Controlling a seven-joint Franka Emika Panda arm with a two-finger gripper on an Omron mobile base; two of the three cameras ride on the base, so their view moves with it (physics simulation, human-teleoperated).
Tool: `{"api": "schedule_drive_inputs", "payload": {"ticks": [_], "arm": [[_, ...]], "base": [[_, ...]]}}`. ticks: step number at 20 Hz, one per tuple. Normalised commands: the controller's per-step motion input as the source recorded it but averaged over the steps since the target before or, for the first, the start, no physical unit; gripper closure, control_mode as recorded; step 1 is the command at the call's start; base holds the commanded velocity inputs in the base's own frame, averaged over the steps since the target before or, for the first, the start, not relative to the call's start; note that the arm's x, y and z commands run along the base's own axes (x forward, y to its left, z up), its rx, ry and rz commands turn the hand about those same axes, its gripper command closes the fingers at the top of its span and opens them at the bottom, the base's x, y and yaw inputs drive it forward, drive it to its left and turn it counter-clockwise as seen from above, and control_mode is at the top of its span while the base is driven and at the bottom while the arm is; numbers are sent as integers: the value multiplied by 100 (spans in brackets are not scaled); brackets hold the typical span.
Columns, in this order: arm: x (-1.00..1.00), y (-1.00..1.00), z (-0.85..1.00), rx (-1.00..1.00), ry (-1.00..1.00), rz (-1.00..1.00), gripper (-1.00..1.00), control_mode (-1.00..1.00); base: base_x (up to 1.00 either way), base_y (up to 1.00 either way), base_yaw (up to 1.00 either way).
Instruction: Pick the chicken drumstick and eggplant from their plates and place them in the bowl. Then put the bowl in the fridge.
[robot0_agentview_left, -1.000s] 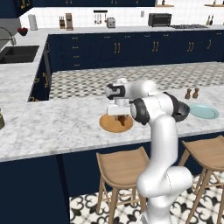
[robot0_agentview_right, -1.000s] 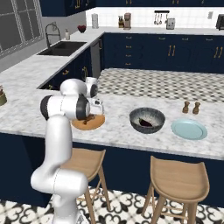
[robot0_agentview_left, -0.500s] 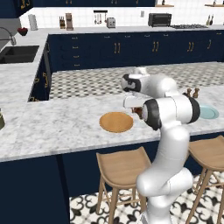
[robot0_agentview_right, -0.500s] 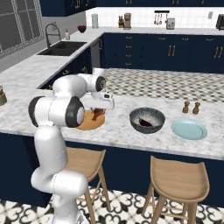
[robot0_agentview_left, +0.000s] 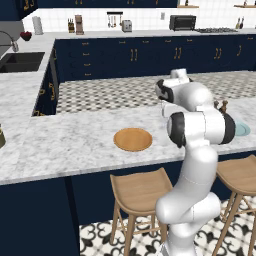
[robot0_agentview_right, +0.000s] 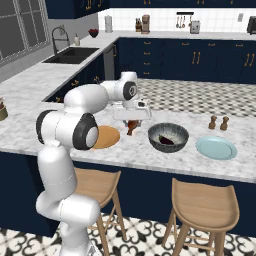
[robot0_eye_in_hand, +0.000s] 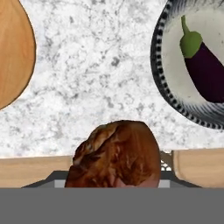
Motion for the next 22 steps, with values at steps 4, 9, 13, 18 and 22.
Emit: {"api": "schedule_drive_inputs", "payload": {"ticks": [4,9,13,18,22], "arm": [[1,-94,2,-2,0,0,100,-100],[36,-71,0,0,0,0,100,-100],[61,-31,-15,0,0,0,100,-100],[44,-39,-24,1,1,0,100,-100],[8,-11,-54,0,3,0,100,-100]], "base": [[0,0,0],[0,0,0],[0,0,0],[0,0,0],[0,0,0]]}}
